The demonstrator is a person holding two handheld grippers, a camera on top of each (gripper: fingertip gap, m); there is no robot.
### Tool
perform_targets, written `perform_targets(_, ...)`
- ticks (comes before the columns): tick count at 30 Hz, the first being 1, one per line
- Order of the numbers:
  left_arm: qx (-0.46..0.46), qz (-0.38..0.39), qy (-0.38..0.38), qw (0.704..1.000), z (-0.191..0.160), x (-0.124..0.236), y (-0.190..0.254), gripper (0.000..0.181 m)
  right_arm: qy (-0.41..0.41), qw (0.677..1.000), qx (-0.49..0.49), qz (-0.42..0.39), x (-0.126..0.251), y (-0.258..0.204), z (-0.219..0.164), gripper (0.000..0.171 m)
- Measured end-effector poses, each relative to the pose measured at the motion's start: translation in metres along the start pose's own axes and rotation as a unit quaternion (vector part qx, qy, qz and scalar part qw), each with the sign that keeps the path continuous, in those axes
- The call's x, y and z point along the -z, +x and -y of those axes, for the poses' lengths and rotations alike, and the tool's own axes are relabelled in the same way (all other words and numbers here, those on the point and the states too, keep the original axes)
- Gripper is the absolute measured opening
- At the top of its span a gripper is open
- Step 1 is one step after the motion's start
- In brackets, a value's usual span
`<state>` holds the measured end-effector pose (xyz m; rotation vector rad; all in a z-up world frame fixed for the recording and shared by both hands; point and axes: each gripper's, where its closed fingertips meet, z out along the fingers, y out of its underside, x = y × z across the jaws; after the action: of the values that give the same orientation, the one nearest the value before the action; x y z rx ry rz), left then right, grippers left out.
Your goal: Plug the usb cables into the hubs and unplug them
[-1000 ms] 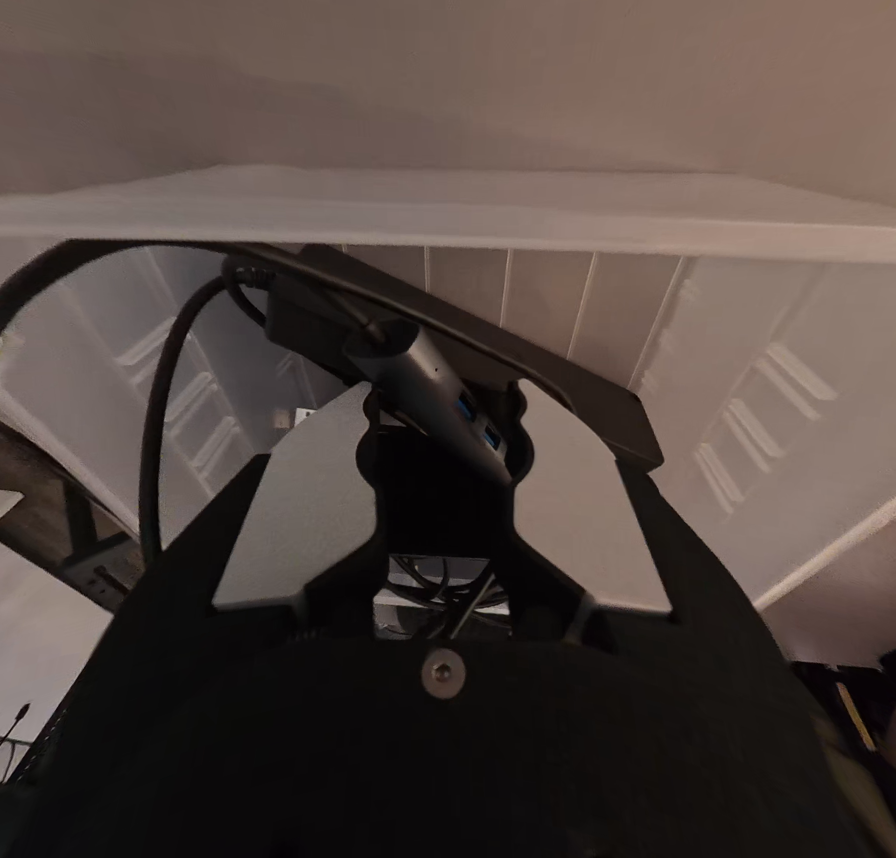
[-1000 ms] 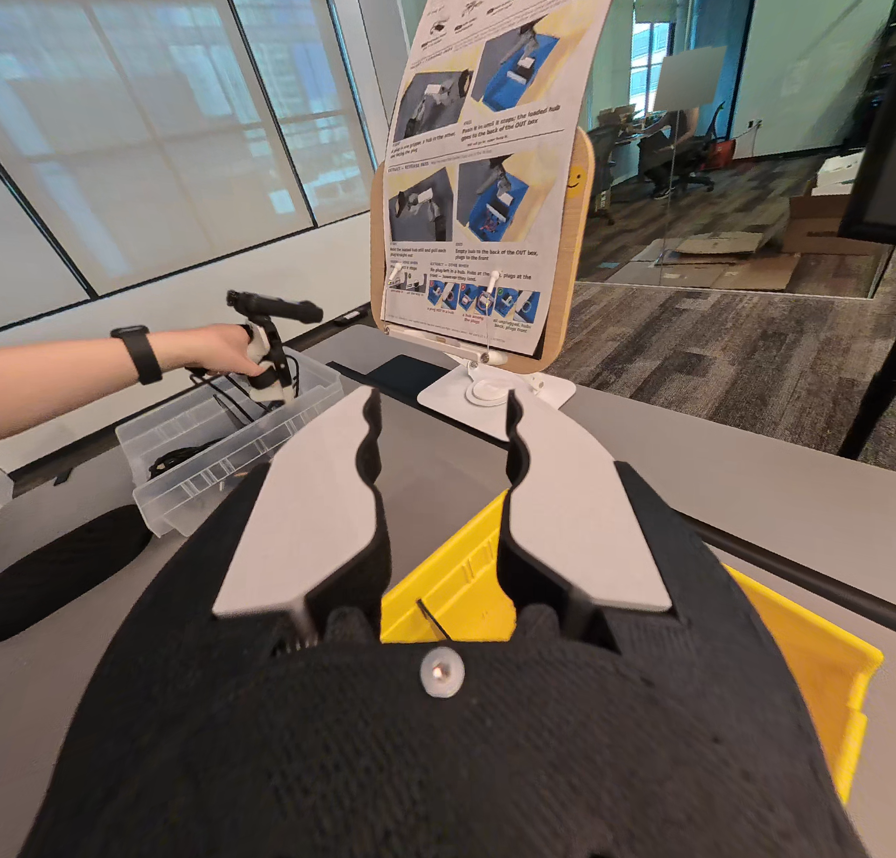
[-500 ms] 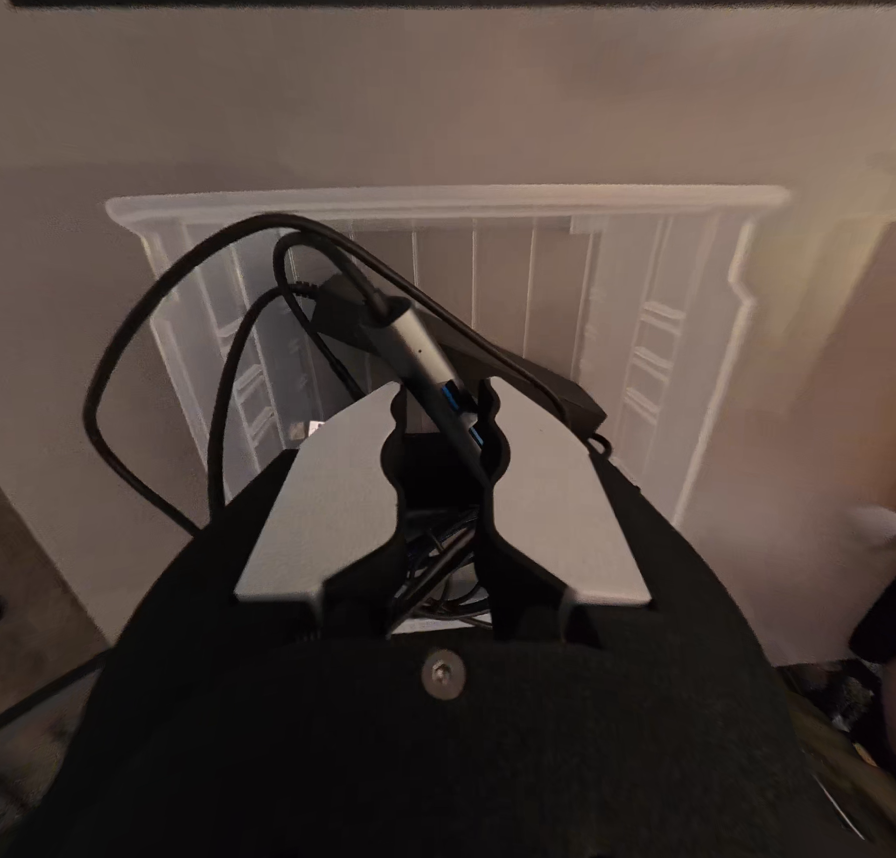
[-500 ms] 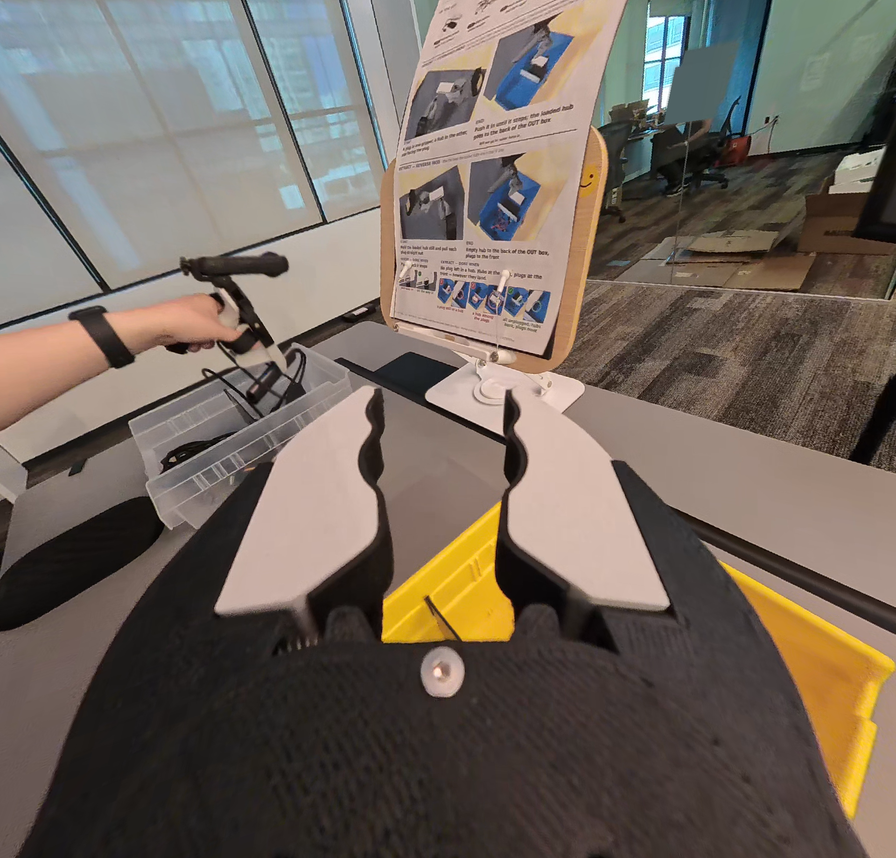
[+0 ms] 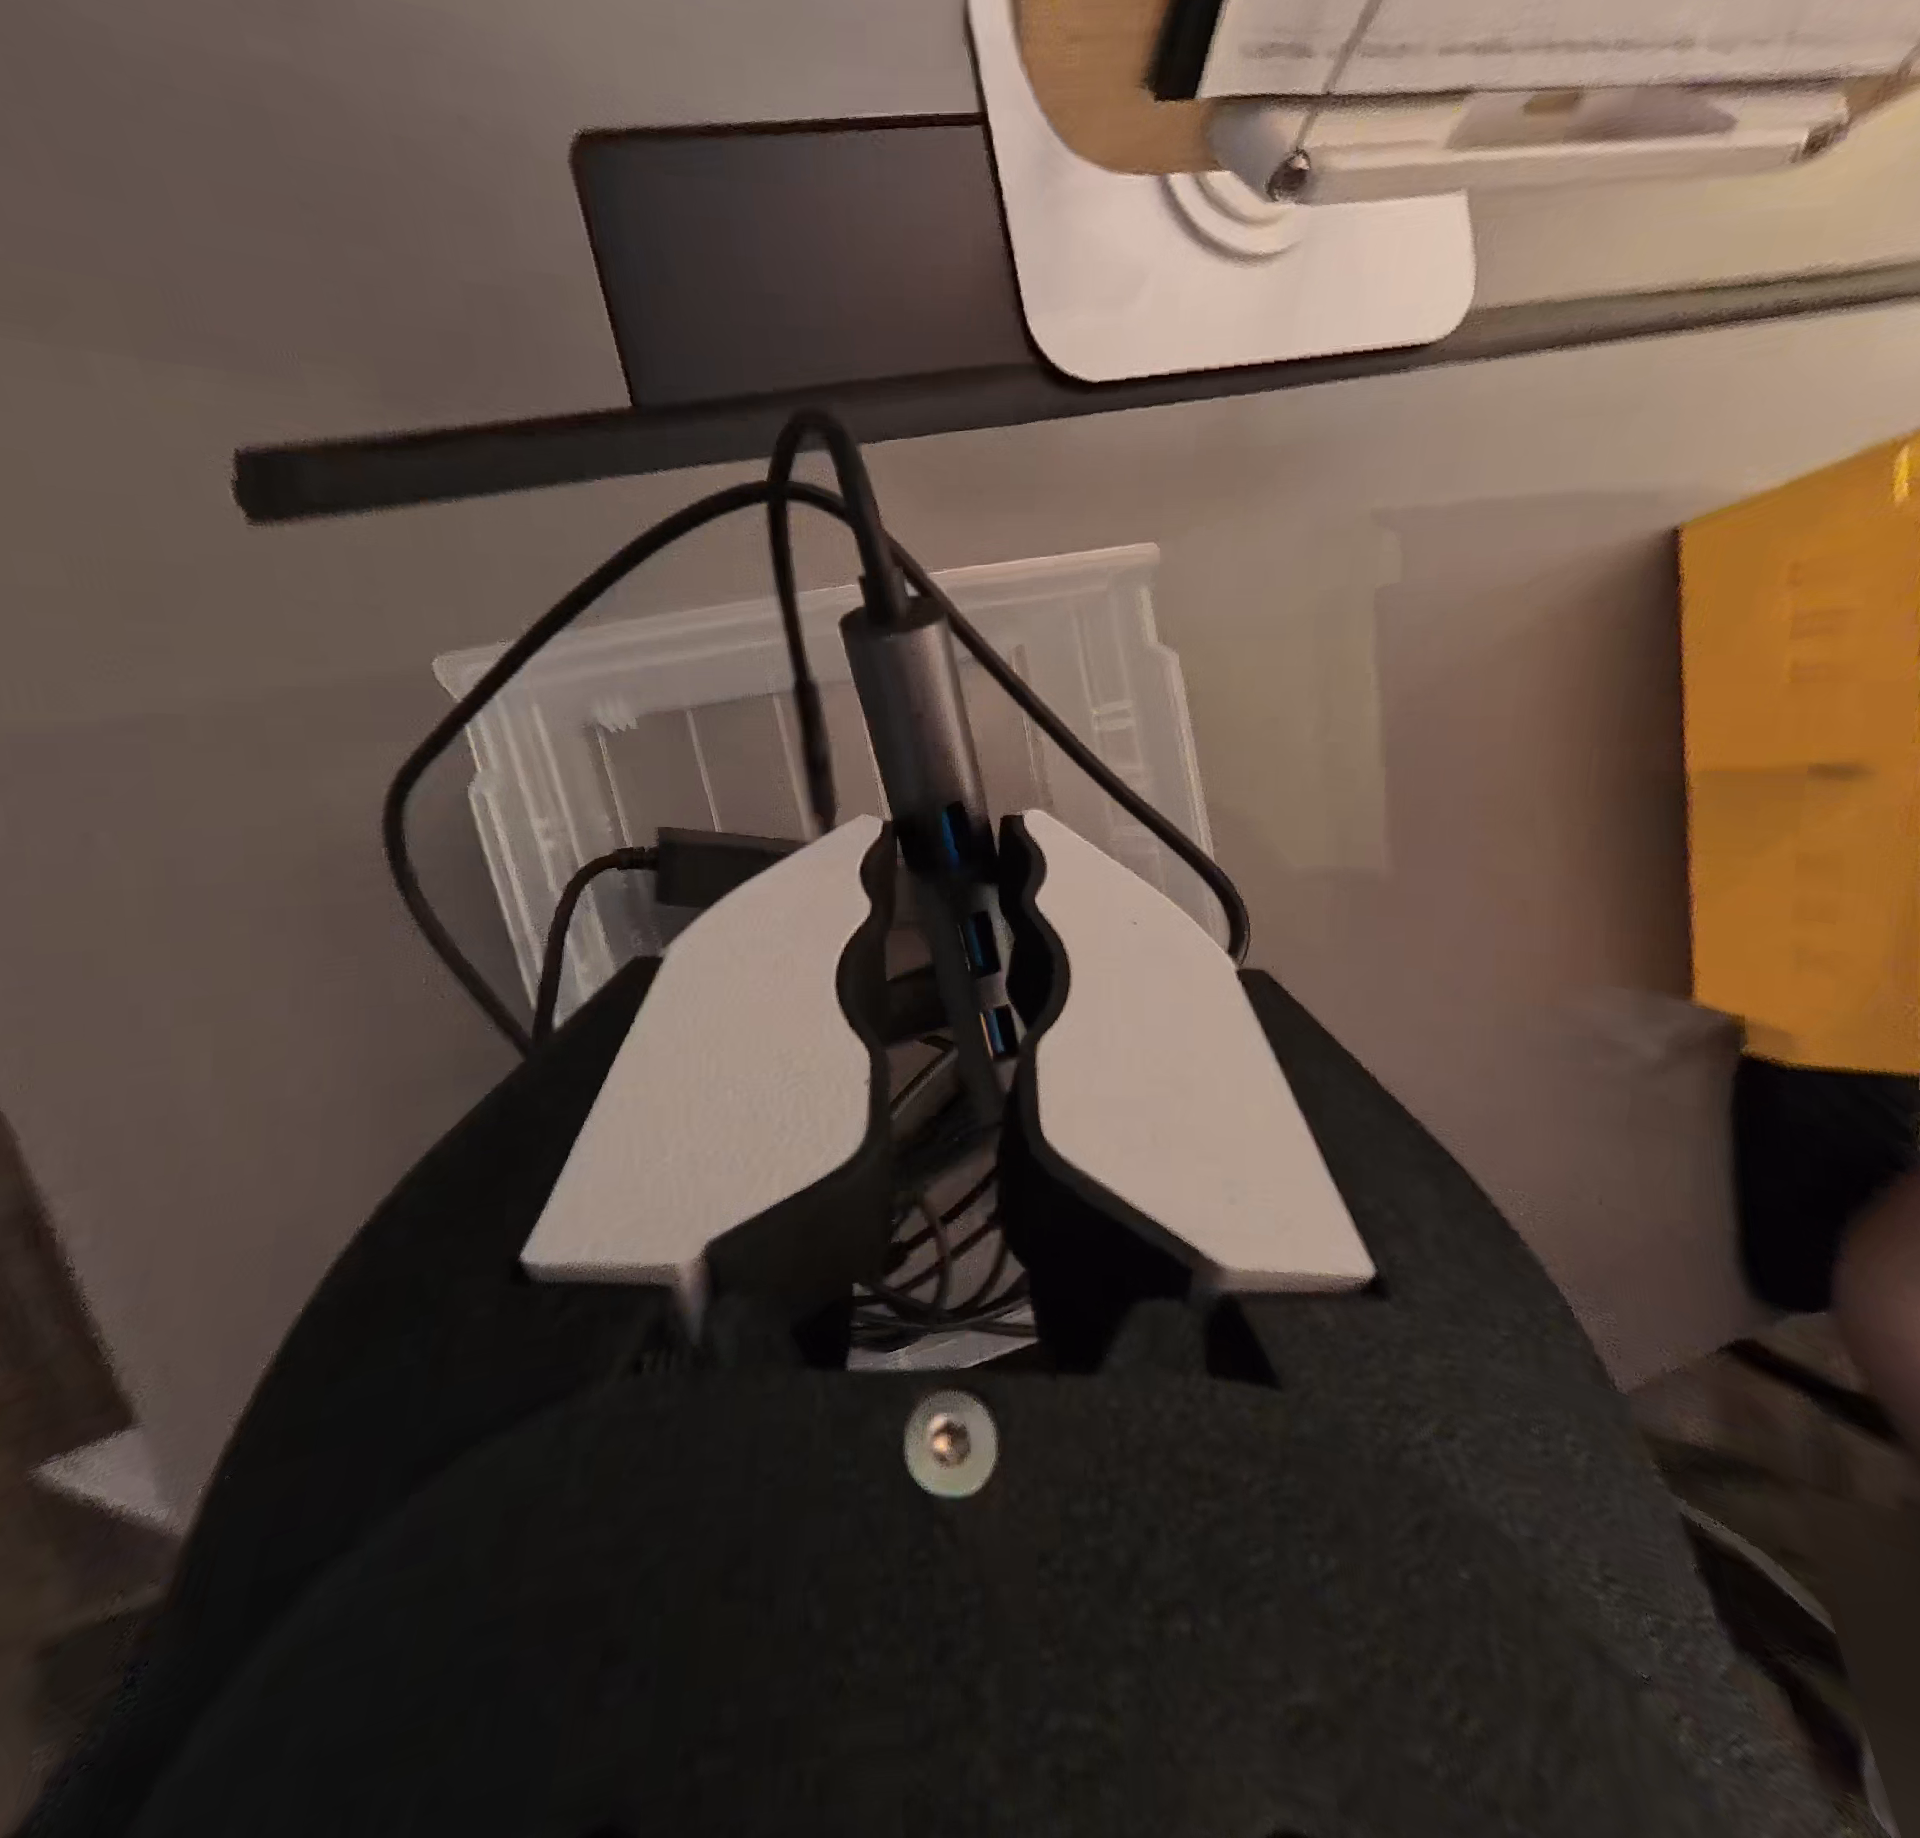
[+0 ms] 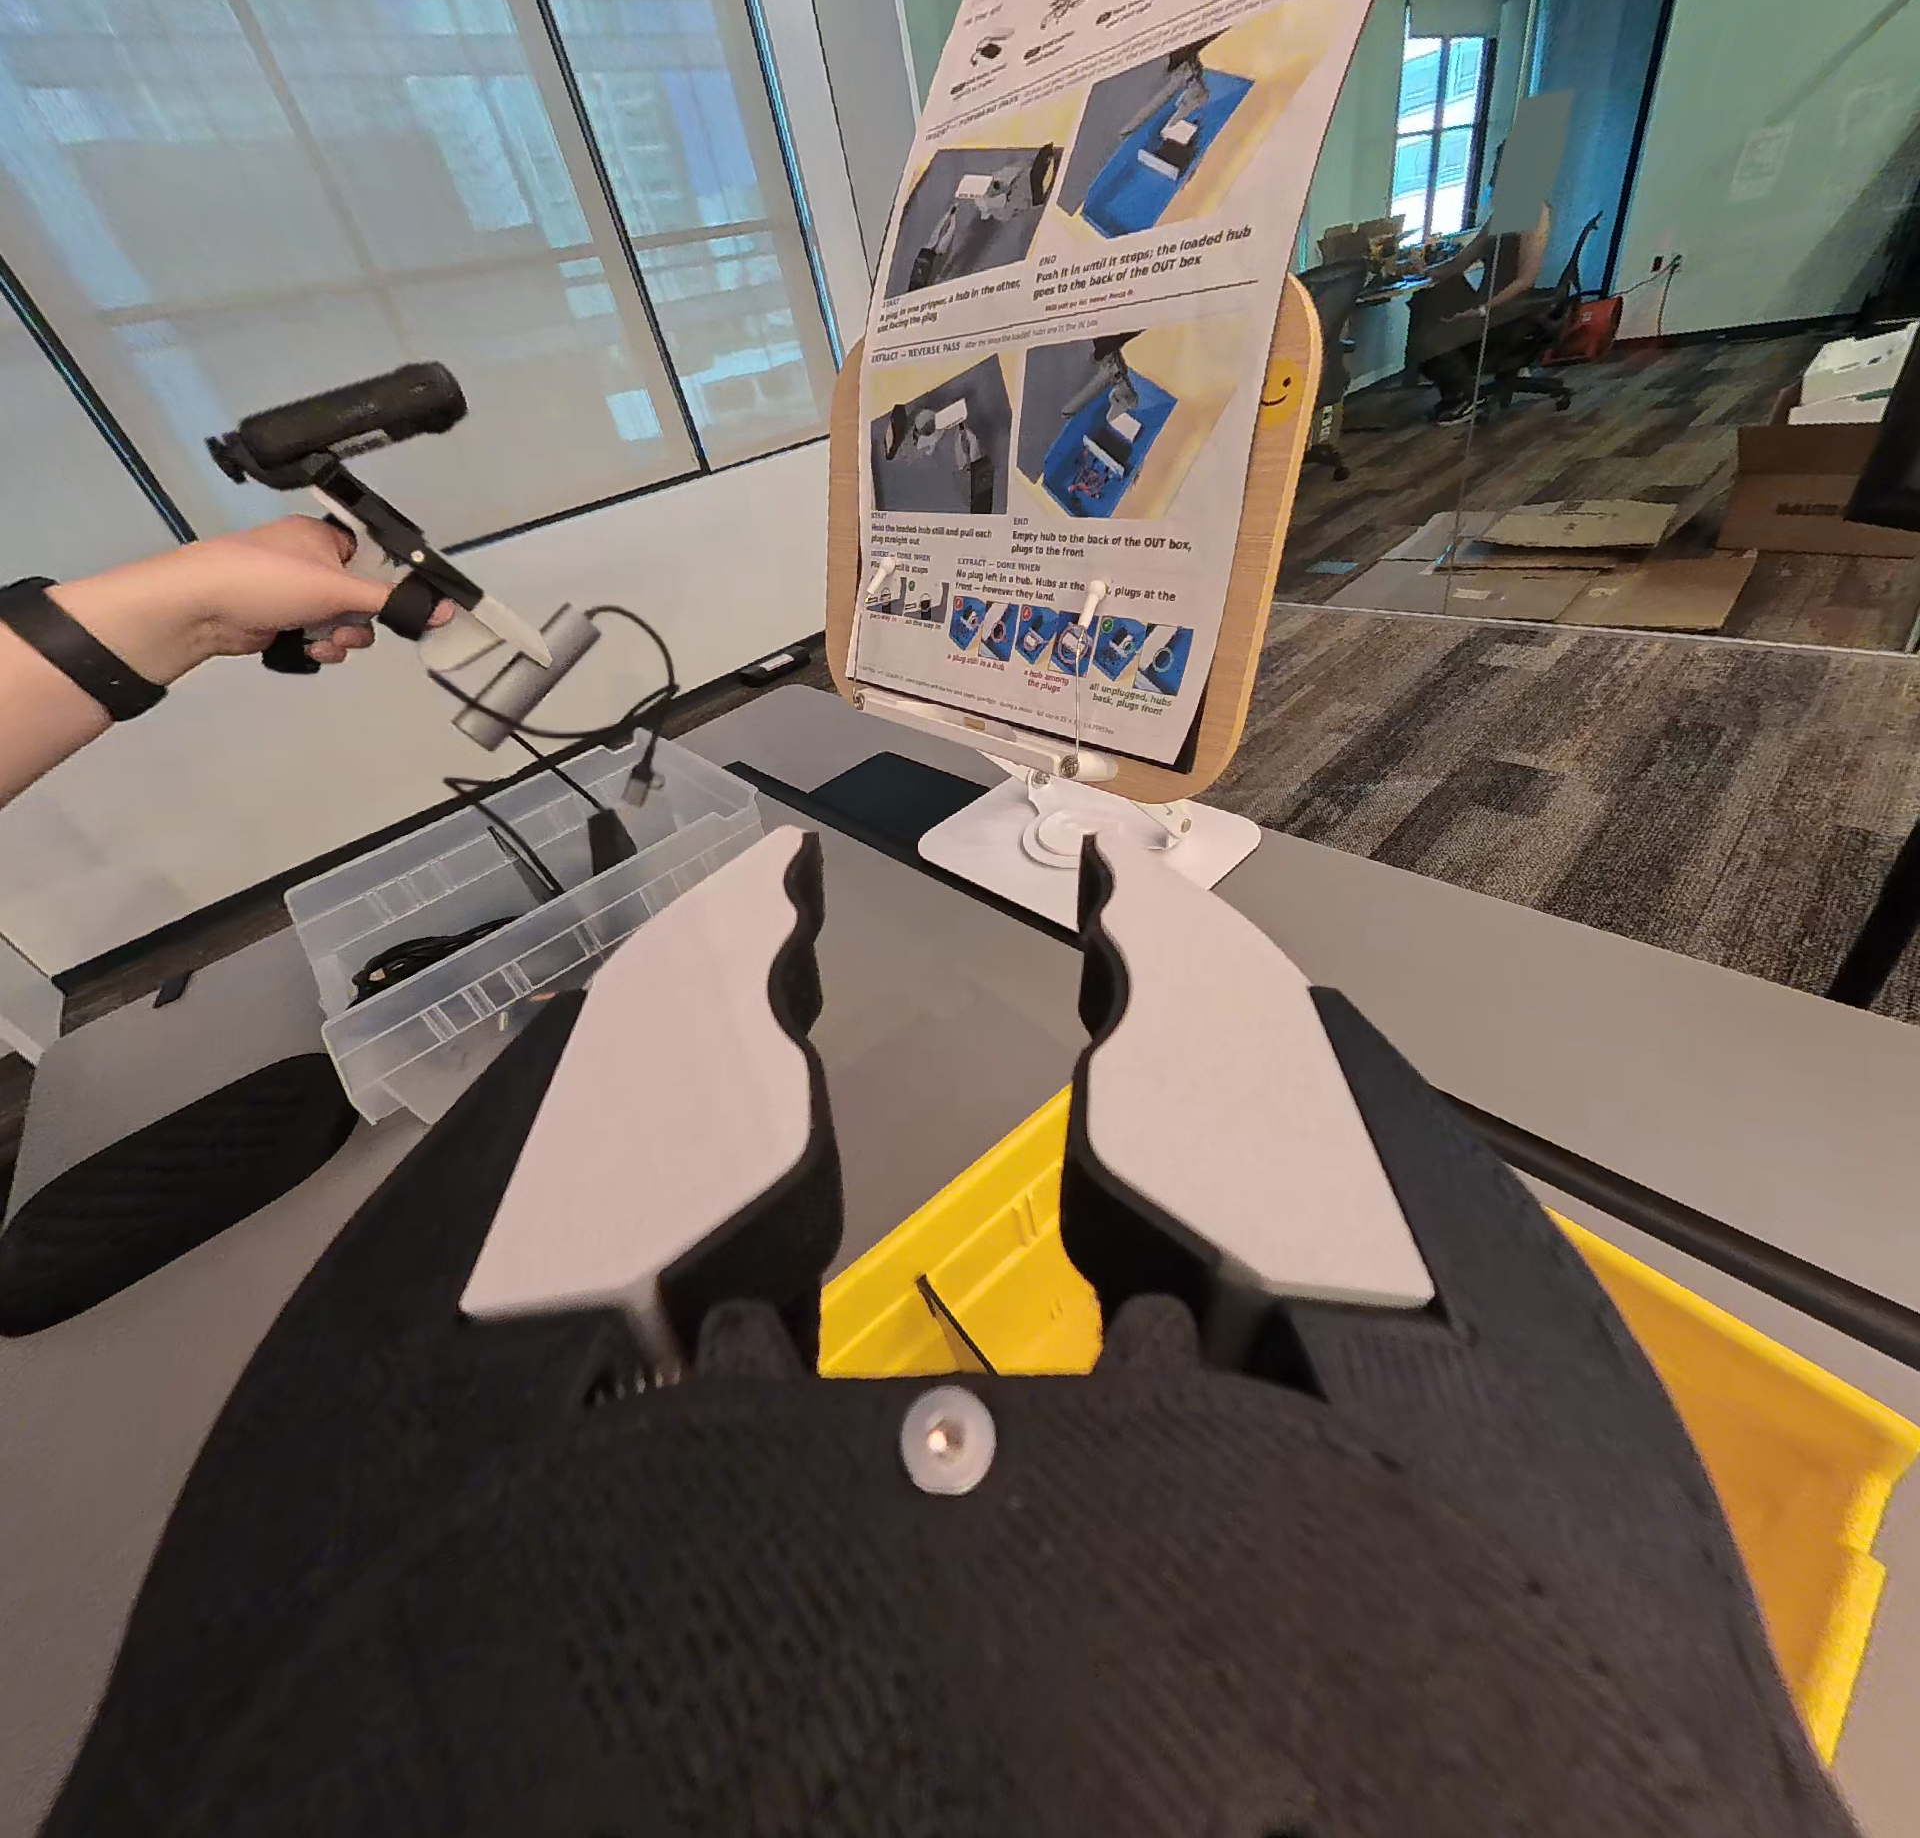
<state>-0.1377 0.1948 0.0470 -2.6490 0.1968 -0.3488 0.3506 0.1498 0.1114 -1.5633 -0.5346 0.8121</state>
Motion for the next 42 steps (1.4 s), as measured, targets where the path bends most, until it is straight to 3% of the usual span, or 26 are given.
perform_targets(8,-0.201,0.066,0.040,0.977,0.015,0.011,0.023,0.016,0.001,1.000,-0.006,0.000,0.000,0.003,-0.001,0.048)
perform_targets(12,-0.300,0.123,0.115,0.939,0.031,0.024,0.026,0.016,-0.002,1.000,-0.002,0.001,-0.001,0.002,-0.002,0.048)
perform_targets(17,-0.296,0.081,0.149,0.940,0.031,0.040,0.038,0.016,-0.005,1.000,-0.003,0.000,-0.003,0.003,-0.004,0.048)
perform_targets(21,-0.325,0.090,0.156,0.929,0.026,0.064,0.054,0.016,-0.009,1.000,-0.003,-0.002,-0.004,0.004,-0.005,0.048)
perform_targets(25,-0.336,0.031,0.168,0.926,0.011,0.077,0.107,0.015,-0.008,1.000,-0.003,-0.001,-0.005,0.003,-0.004,0.048)
perform_targets(28,-0.375,0.030,0.146,0.915,-0.011,0.060,0.151,0.016,-0.010,1.000,0.002,-0.001,-0.005,0.000,-0.003,0.048)
perform_targets(34,-0.408,0.008,0.125,0.904,-0.048,-0.010,0.215,0.015,0.004,1.000,0.016,0.002,0.004,-0.009,0.006,0.048)
perform_targets(42,-0.490,0.122,0.112,0.856,-0.078,-0.103,0.245,0.016,0.024,1.000,0.020,0.000,0.016,-0.010,0.017,0.048)
